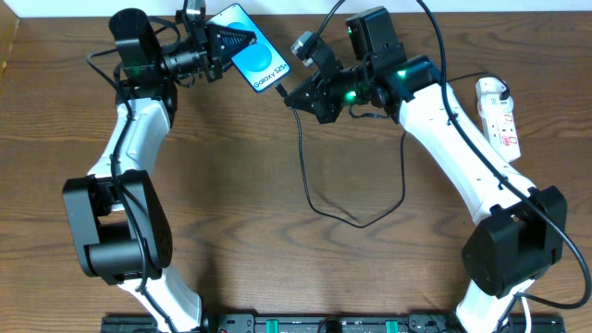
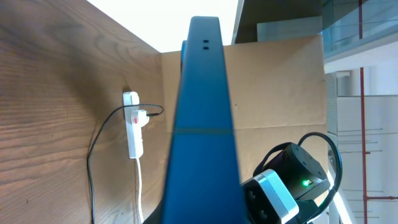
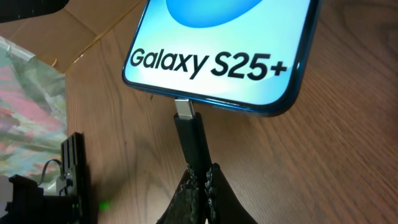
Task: Plug charger to phone and switch on socket
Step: 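Align the USB-C connector under the phone's port with the right gripper, then push the connector up into the phone's port with the right gripper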
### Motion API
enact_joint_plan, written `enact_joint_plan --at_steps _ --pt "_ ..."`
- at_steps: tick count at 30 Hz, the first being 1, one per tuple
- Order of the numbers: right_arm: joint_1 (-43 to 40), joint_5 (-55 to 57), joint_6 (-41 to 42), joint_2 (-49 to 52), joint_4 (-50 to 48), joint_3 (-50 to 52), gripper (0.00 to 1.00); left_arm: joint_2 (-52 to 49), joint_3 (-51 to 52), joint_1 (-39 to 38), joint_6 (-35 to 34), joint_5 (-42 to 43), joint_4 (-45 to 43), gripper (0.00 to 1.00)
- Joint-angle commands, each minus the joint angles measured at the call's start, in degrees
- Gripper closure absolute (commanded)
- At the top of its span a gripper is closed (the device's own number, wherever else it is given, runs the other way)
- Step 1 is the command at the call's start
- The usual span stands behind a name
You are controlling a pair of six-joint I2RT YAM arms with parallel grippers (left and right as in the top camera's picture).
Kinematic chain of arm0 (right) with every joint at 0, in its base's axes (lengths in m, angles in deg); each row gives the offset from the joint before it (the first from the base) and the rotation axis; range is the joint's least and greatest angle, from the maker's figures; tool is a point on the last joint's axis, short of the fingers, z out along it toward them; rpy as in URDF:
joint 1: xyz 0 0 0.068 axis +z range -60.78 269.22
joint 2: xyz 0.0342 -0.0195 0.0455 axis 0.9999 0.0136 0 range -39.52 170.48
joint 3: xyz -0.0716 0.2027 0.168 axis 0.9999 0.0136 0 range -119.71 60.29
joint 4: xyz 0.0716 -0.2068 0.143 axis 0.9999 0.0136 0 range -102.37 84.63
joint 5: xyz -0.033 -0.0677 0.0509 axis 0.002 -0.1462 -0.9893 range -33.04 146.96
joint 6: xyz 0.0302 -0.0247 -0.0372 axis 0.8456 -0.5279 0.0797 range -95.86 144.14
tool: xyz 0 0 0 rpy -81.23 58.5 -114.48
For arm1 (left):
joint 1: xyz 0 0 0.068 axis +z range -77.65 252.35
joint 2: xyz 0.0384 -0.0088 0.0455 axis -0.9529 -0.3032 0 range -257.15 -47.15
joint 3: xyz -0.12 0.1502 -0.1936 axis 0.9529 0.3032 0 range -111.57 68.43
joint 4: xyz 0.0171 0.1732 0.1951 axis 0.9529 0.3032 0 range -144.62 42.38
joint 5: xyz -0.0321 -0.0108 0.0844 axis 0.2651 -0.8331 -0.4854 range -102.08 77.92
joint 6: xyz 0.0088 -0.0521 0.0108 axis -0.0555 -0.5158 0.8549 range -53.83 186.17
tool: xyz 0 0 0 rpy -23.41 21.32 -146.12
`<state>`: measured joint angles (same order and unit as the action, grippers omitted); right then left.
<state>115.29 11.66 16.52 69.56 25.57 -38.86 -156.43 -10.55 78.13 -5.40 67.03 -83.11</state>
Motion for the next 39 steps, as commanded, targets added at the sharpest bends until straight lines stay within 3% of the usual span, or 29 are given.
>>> enact_joint_plan --at_steps 1,15,39 --pt "0.13 0.83 1.62 -1.62 -1.36 -0.17 0.99 1.05 0.15 -0.46 1.22 2.56 -0.31 0.93" --pt "0.17 -1.25 2.86 -1.62 -1.92 -0.17 0.99 1.03 0.17 -0.46 7.80 2.67 -0.26 0.93" --pt "0.17 -5.03 4.85 -1.62 -2.43 -0.17 0.99 0.94 2.16 -0.46 11.39 2.73 1.42 0.93"
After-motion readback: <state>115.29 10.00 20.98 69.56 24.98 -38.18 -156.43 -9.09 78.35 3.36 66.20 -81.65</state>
